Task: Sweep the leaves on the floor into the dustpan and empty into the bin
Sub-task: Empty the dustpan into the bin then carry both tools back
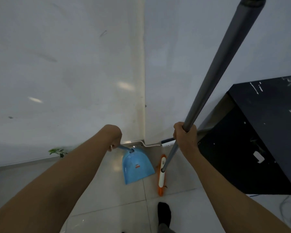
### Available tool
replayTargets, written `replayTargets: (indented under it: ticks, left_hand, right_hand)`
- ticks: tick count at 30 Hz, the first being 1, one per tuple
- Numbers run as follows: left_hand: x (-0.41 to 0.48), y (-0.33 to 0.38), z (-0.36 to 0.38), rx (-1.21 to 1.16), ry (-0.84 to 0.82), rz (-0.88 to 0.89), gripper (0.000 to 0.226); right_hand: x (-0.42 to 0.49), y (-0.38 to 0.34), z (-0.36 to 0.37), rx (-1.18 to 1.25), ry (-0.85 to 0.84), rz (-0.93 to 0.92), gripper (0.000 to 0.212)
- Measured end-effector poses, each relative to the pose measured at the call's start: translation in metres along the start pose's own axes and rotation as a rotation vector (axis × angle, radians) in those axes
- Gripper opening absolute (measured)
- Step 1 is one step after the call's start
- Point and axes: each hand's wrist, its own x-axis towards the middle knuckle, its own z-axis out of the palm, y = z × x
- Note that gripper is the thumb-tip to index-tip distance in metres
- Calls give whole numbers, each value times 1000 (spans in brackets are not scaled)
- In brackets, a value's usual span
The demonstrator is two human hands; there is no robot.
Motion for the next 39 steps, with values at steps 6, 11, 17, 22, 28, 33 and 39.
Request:
replayTargets:
  ticks: [6, 11, 17, 22, 28, 33, 39]
  left_hand:
    - [12, 16, -51, 68, 210, 21, 28]
    - [17, 24, -67, 63, 485, 31, 30]
    - [21, 11, -70, 26, 759, 76, 26]
    - [27, -5, -67, -130, 875, 136, 34]
    - [25, -6, -61, -301, 891, 195, 37]
    - [7, -12, -44, -331, 897, 274, 40]
    - [-35, -10, -13, -649, 923, 560, 33]
  right_hand:
    - [38, -7, -7, -47, -53, -18, 35]
    - [53, -9, -2, -50, -98, -15, 33]
    - [55, -9, 5, -102, -165, -42, 25]
    - [51, -8, 7, -110, -180, -36, 29]
    - [42, -4, 5, -117, -163, -50, 29]
    - [22, -6, 11, -122, -167, -47, 29]
    - [-7, -23, 31, -131, -130, -61, 30]
